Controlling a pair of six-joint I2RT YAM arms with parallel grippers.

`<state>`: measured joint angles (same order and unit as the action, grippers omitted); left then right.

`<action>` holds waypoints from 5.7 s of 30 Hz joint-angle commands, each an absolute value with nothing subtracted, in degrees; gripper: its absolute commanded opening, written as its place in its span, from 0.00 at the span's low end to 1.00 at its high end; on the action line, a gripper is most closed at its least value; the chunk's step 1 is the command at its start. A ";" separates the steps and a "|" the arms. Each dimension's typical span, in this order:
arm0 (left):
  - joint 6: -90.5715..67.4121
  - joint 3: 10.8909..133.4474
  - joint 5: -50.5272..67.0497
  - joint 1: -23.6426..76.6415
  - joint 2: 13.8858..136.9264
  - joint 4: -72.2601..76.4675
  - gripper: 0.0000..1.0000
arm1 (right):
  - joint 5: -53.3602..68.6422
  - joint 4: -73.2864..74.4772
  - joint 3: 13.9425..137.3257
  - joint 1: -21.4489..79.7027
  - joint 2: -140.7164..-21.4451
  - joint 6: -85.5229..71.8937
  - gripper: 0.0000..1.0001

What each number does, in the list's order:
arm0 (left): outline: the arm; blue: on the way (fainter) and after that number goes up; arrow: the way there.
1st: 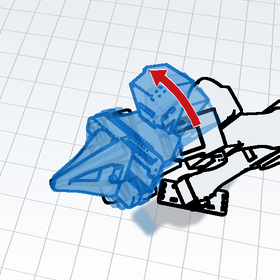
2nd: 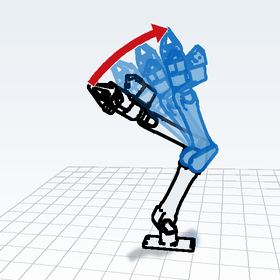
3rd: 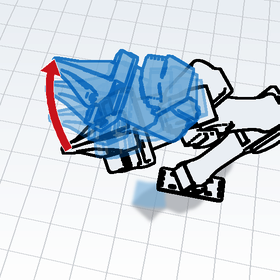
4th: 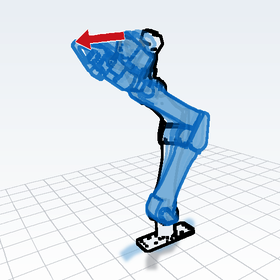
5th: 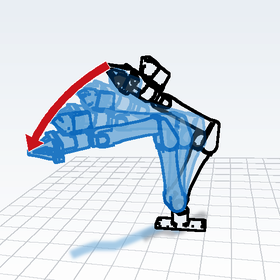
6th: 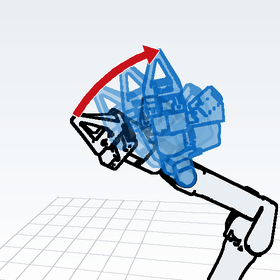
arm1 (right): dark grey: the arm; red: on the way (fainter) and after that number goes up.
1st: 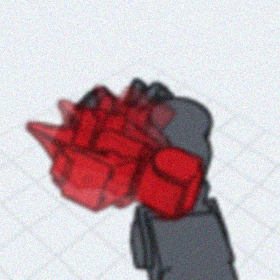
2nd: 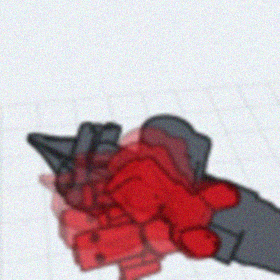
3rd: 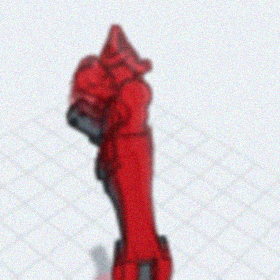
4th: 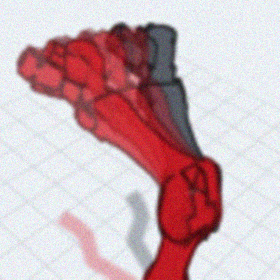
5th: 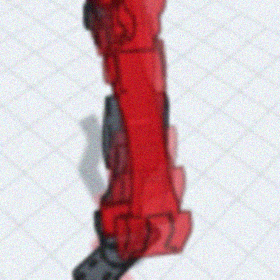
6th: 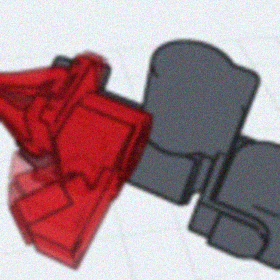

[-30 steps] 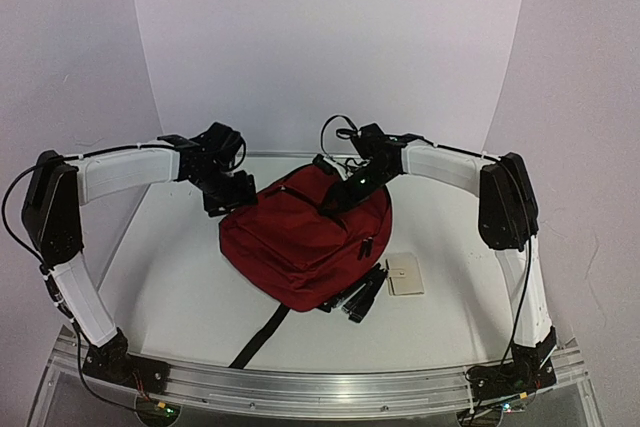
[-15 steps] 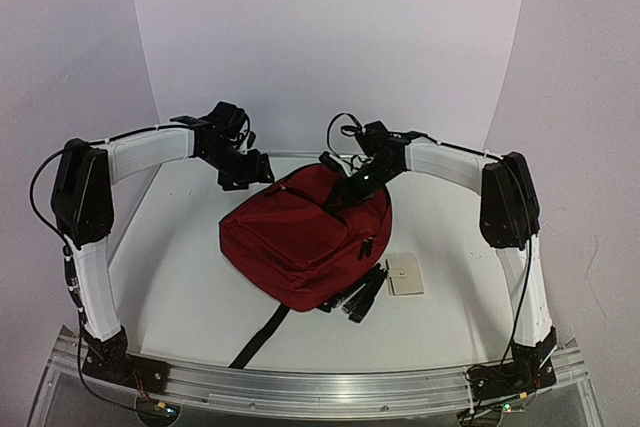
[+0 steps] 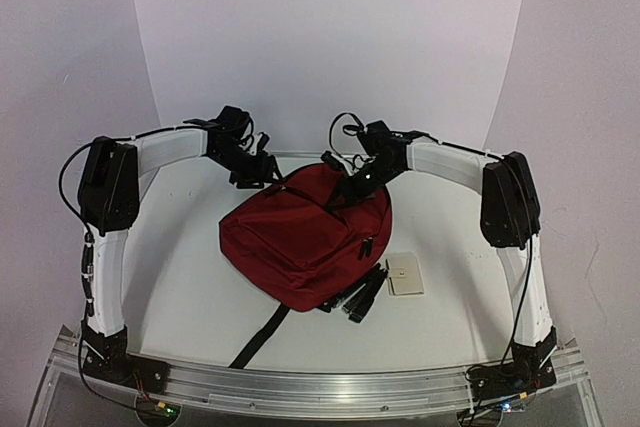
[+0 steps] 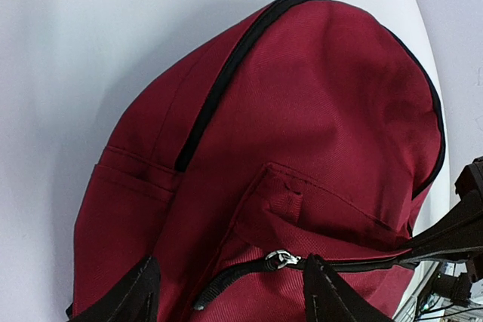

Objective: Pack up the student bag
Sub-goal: Unzip the student bag at the center of the board, then adjust the student bag at the center of the board.

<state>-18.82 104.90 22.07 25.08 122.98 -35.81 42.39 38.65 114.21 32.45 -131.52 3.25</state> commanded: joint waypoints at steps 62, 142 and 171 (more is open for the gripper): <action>-10.79 101.73 29.75 37.67 117.37 -36.33 0.00 | 41.96 37.82 114.45 31.55 -130.03 1.80 0.00; -7.07 96.65 7.63 61.88 118.42 -22.21 0.00 | 57.66 31.38 114.77 28.22 -134.34 -10.04 0.00; -58.49 98.97 -8.97 50.15 114.90 -32.60 0.80 | 57.12 29.26 111.04 28.31 -130.46 -13.63 0.00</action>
